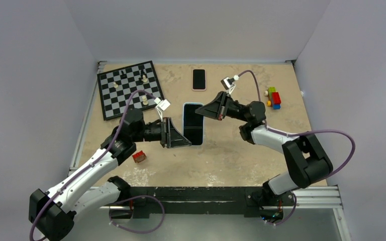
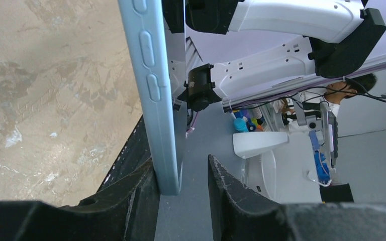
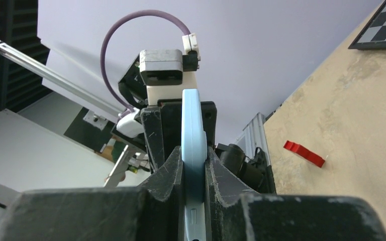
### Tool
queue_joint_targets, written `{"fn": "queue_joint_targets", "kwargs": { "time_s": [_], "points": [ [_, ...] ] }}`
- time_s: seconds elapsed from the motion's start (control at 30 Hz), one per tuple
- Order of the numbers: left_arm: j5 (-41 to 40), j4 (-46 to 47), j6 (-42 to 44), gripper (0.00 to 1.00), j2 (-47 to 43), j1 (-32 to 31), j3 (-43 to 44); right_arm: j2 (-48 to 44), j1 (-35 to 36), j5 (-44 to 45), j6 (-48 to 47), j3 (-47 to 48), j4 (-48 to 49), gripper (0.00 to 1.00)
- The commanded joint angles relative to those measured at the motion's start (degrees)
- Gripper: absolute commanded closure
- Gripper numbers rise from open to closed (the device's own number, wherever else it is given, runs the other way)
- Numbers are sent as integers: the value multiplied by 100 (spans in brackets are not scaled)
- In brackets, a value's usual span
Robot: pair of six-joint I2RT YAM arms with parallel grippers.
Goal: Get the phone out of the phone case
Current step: Remove the phone case from the phone.
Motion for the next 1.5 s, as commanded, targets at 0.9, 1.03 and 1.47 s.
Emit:
{"fn": "queue_joint_targets", "kwargs": {
  "time_s": [0.9,1.03,1.47],
  "points": [
    [145,-336,633,70,247,-25,476,-593,-133,288,-402,384,-666,100],
    [33,-255,672,77,232,-27,466,-655,-133,284,-365,350,-662,100],
    [-223,-190,1884,97,437,-18,658,-882,-20,22,52,203,-387,100]
  ]
}}
